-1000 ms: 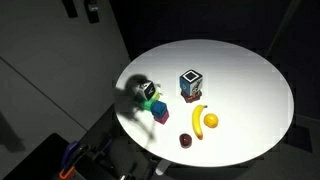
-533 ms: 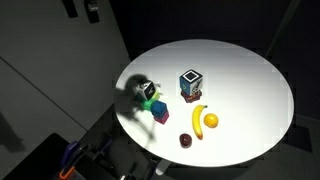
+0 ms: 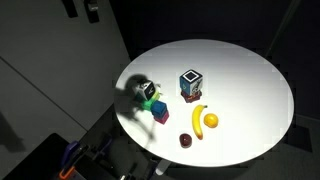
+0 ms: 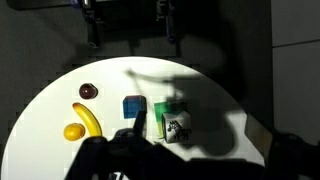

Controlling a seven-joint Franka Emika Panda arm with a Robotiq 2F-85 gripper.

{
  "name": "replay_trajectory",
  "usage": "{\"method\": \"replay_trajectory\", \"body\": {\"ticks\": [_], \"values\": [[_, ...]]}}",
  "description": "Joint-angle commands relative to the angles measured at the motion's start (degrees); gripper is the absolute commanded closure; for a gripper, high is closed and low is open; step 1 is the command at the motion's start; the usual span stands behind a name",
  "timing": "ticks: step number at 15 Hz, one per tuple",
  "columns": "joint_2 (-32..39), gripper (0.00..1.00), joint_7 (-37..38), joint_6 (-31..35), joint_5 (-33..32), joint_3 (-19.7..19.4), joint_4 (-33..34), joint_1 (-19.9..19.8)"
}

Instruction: Place the A cube on the table

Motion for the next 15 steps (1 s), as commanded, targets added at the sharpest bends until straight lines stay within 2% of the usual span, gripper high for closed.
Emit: {"method": "replay_trajectory", "body": {"ticks": [1, 8, 15], "values": [[0.03, 0.0, 0.04, -0.1, -0.07, -0.23, 0.09, 0.23], [2.15, 0.0, 0.74, 0.62, -1.38, 0.17, 1.49, 0.2], [7.68, 0.0, 1.15, 5.21, -4.26, 0.72, 3.94, 0.5]]}}
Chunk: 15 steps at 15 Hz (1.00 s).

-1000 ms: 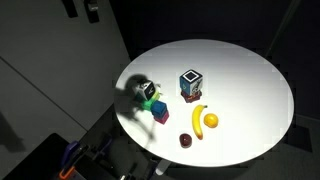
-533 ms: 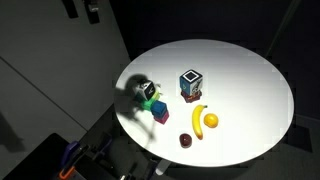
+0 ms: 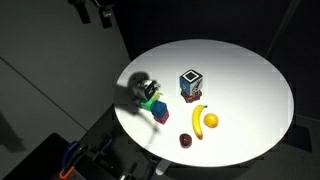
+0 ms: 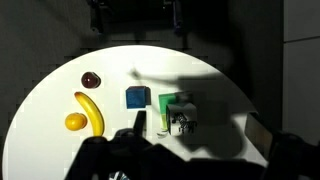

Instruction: Place the A cube on the table

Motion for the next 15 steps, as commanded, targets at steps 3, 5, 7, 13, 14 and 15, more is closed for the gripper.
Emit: {"method": "replay_trajectory", "body": {"ticks": [3, 5, 7, 13, 14, 15], "values": [[5.34, 0.0, 1.0, 3.67, -3.32, 0.27, 3.2, 0.77], [6.53, 0.0, 0.77, 5.63, -3.97, 0.21, 2.92, 1.06], [7.38, 0.0, 0.39, 7.73, -4.64, 0.13, 2.28, 1.36], [8.58, 0.0, -0.68, 14.37, -4.62, -0.1, 0.33, 1.82], [8.71, 0.0, -0.7, 15.3, -4.64, -0.11, 0.1, 1.85], [8.78, 0.0, -0.78, 16.13, -4.71, -0.14, -0.15, 1.86]]}}
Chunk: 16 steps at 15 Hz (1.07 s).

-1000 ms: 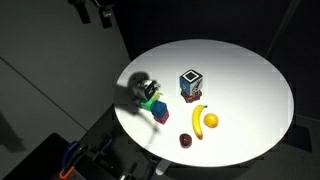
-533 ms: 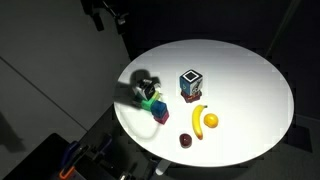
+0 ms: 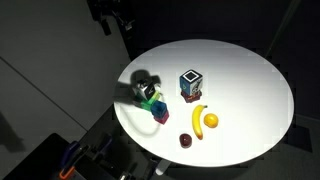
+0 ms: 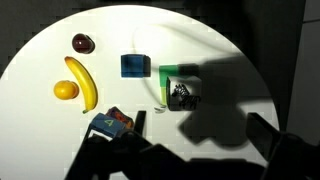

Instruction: Place the A cube on the table

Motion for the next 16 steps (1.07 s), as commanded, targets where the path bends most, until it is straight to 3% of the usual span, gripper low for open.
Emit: {"method": "replay_trajectory", "body": {"ticks": [1, 16], "values": [[-0.16, 0.0, -0.53, 3.24, -1.32, -0.39, -1.09, 0.41], [0.25, 0.0, -0.1, 2.29, -1.18, -0.42, -0.66, 0.42]]}}
